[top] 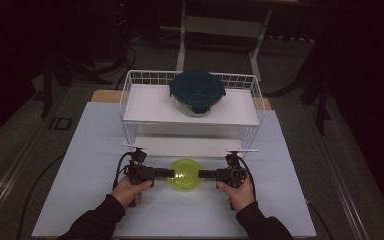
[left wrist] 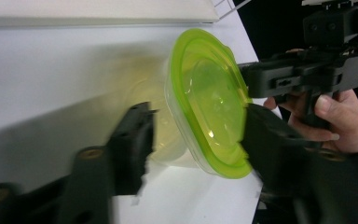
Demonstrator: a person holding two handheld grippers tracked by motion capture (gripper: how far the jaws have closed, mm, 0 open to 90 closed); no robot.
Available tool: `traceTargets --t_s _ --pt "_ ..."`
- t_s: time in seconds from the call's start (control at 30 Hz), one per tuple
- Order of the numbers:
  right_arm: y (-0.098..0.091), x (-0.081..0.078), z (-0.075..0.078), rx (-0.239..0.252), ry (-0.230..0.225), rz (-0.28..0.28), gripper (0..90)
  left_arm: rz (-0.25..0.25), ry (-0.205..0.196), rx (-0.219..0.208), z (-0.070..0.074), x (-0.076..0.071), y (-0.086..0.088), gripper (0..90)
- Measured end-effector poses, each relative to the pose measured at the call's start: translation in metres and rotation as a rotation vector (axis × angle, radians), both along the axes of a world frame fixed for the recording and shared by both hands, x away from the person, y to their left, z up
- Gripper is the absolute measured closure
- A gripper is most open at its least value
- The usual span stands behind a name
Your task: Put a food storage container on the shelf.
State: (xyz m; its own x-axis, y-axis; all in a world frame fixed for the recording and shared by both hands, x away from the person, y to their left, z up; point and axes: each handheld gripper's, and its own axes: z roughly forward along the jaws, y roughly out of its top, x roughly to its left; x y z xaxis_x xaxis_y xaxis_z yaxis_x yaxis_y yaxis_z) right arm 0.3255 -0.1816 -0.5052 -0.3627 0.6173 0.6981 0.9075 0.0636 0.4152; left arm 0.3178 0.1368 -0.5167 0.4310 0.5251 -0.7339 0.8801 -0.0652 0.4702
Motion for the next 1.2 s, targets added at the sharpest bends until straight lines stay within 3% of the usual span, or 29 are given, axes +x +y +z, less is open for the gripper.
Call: traceTargets --t_s 0.13,0.27,0.43,0.73,0.87,1.2 --pt "0.004 -0.001 0.0 0.001 0.019 0.017 74.5 -0.018 0.011 0.023 -0.002 0.0 -0.003 67.1" --pt "0.004 -0.001 -0.001 0.01 0.028 0.035 76.0 -0.009 0.048 -0.009 -0.002 -0.001 0.001 73.2" --pt "0.005 -0.006 0.002 -0.011 0.011 0.039 77.5 -0.001 0.048 0.003 0.003 -0.006 -0.001 75.9" --pt "0.008 -0.017 0.01 -0.069 -0.078 0.041 80.9 0.004 0.045 0.05 0.01 -0.015 -0.005 80.6" --pt "0.007 -0.02 0.014 -0.065 -0.091 0.044 80.9 -0.011 0.04 0.037 0.013 -0.015 -0.004 80.6" --pt "0.004 -0.027 0.035 -0.045 -0.131 0.049 80.9 -0.02 -0.018 0.036 0.04 -0.021 -0.004 81.0"
